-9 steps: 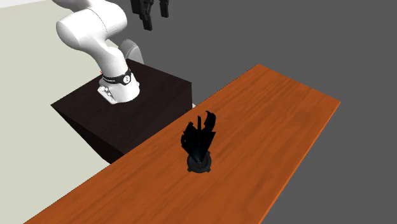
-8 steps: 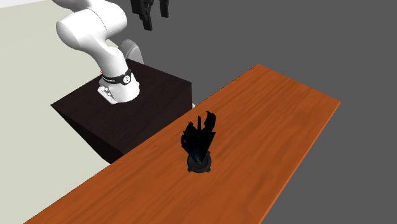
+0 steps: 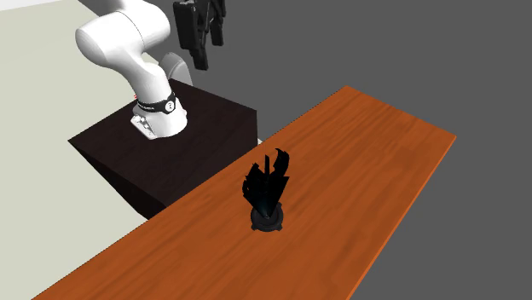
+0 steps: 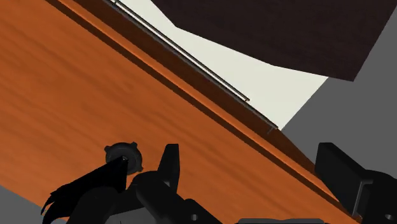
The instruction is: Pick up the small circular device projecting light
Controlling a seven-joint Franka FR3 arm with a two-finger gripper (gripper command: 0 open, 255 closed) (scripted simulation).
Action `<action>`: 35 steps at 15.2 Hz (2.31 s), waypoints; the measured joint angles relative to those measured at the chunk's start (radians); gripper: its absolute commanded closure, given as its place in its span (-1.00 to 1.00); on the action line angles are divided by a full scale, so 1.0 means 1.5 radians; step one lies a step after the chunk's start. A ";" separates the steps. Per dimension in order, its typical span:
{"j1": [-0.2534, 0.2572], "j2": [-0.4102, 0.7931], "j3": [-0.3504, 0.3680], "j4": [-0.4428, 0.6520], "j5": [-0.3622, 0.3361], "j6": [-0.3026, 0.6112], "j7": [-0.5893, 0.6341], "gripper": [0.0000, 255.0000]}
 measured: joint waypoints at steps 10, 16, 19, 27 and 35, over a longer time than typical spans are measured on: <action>0.024 0.245 -0.110 0.192 -0.002 0.061 -0.287 -1.00; 0.021 0.402 -0.140 0.346 0.043 0.063 -0.452 -1.00; 0.018 0.439 -0.140 0.374 0.056 0.070 -0.482 -1.00; 0.016 0.453 -0.140 0.333 0.061 0.124 -0.488 1.00; 0.016 0.452 -0.140 0.332 0.061 0.126 -0.488 1.00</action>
